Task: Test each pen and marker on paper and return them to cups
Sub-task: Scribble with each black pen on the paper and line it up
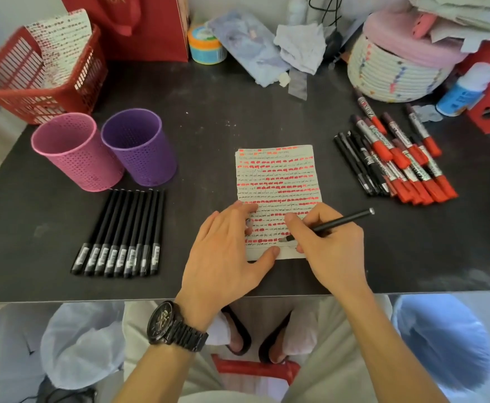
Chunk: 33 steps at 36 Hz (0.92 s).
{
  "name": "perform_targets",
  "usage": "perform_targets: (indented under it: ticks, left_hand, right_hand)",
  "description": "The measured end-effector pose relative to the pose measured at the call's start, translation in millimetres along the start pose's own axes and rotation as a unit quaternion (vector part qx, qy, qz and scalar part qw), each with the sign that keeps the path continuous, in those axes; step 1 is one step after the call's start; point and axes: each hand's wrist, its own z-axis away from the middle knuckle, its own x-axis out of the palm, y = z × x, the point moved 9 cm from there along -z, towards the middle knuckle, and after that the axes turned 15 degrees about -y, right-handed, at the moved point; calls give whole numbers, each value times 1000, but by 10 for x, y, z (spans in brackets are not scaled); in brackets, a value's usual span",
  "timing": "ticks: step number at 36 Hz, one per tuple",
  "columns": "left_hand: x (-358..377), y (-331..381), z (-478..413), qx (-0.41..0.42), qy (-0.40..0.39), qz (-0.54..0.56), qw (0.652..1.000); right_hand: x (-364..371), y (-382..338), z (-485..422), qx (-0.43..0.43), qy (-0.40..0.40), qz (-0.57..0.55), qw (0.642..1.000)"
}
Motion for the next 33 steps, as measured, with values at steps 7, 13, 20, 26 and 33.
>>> perform_targets:
  ticks: [7, 13, 20, 26, 33]
  left_hand:
    - [0, -2, 3, -6, -2, 4, 1000]
    - [-30, 19, 14, -6, 6, 6, 1000]
    - [-30, 18, 13, -11, -5, 4, 1000]
    - [-25, 17, 18, -6, 0, 1, 1000]
    - [-28, 10, 17, -4, 5, 16, 1000]
  right_hand:
    - [-1, 35, 1, 1, 0, 25, 1000]
    - [6, 51, -4, 2, 0, 16, 1000]
    - [19, 52, 0, 8, -4, 28, 1000]
    - [24, 45, 3, 11, -8, 40, 999]
    - [16, 61, 5, 25, -3, 37, 999]
